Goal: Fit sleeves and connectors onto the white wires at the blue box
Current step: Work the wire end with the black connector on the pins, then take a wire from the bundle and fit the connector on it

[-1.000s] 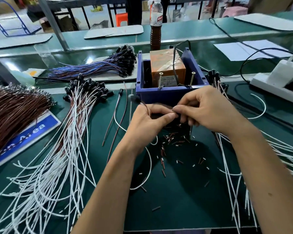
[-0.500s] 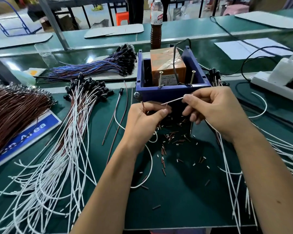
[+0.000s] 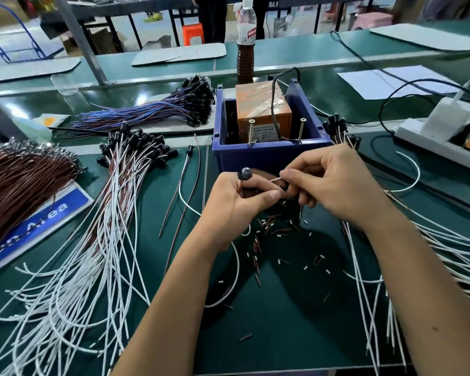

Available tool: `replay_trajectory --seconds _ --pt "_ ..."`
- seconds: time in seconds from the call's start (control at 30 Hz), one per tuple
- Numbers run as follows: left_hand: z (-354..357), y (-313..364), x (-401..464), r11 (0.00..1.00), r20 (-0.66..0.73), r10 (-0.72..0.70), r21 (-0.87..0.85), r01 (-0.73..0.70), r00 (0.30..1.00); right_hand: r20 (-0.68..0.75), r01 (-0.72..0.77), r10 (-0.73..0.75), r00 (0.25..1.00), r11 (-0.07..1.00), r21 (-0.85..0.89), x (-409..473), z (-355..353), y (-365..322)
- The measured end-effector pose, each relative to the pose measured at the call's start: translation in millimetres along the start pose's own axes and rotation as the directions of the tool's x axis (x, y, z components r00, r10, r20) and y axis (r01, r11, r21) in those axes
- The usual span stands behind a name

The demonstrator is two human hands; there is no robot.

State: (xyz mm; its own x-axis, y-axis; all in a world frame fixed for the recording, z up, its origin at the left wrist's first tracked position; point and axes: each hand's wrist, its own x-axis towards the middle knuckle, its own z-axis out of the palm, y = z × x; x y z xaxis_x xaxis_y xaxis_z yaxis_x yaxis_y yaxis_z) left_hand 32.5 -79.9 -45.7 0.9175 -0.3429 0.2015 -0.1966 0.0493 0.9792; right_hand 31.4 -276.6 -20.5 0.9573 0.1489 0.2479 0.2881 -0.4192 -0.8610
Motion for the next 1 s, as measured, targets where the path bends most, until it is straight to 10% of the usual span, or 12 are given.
replay_trajectory --seconds 0.47,0.67,1.0 --pt "-11.7 3.8 2.2 0.946 0.035 -0.067 -0.317 0.074 0.997 0.048 -0.055 0.053 0.997 0.997 0.044 -4.4 -5.5 1.1" --pt "-11.0 9.1 -1.1 0.815 0.236 -0.136 -0.526 0.244 0.962 0.097 0.029 -0.074 0.993 0.913 0.407 -8.4 7.9 -1.6" --pt "-7.6 11.0 0.2 0.738 0.254 -0.192 -0.599 0.31 0.948 0.161 -0.028 -0.069 0.984 0.845 0.534 -8.1 10.4 1.7"
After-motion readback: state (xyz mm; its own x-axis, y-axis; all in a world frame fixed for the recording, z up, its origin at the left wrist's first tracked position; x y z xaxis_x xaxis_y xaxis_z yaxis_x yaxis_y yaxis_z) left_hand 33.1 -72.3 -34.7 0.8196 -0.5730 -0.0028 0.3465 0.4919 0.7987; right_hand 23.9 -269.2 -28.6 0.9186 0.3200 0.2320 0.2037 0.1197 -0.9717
